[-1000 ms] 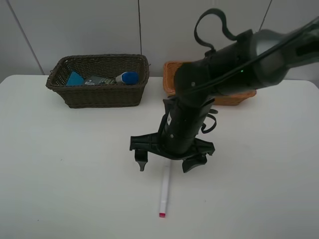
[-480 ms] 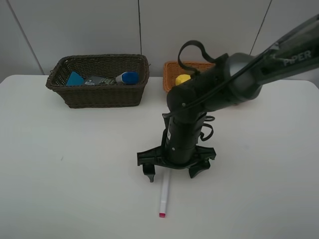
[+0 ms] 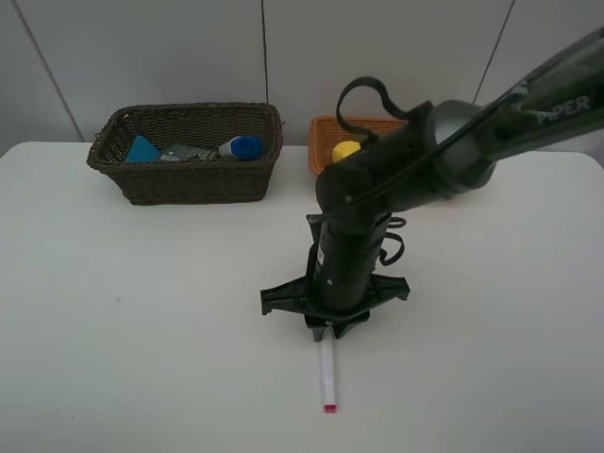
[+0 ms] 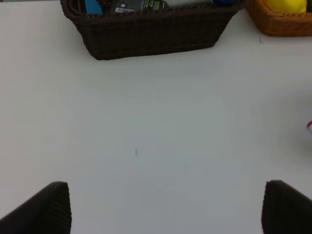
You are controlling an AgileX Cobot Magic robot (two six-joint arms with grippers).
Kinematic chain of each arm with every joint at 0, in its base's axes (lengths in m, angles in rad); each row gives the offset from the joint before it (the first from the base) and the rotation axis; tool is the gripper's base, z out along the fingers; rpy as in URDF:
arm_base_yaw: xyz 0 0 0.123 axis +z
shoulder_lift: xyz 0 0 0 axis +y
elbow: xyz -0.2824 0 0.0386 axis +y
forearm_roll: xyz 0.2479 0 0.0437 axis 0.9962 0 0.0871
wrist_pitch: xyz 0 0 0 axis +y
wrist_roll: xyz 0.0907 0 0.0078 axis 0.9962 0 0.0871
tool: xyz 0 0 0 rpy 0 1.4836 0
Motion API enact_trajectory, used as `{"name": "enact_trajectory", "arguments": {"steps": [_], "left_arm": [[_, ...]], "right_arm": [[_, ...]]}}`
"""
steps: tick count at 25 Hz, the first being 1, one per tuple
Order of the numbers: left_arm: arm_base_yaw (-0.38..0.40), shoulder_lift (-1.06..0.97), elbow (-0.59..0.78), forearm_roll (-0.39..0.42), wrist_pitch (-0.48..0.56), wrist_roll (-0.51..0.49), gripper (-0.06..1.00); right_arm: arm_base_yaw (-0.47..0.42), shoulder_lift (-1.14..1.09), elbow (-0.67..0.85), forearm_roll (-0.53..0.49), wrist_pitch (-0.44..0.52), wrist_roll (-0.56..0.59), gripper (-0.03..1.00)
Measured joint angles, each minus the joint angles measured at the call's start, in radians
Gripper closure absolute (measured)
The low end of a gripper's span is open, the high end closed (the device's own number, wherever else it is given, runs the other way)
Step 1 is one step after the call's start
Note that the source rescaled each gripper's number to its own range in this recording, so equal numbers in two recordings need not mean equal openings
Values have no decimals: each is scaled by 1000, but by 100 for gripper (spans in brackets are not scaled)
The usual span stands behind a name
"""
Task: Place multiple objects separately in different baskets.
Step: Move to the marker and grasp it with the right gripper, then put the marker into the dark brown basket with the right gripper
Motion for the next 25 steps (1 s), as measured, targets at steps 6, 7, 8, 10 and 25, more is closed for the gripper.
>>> {"name": "enact_trajectory", "arguments": {"steps": [6,7,8,10,25], "left_arm": [[0,0,0,0,0,0,-6],[0,0,0,0,0,0,-6],[0,0,0,0,0,0,-6],[0,0,0,0,0,0,-6],[0,0,0,0,0,0,-6]], "right_arm": [[0,0,0,0,2,-1,97],[0,0,0,0,3,-1,97],[0,0,0,0,3,-1,97],[0,-4,0,0,4,-1,97],[-5,-325,0,-284,-297,-3,97]]}}
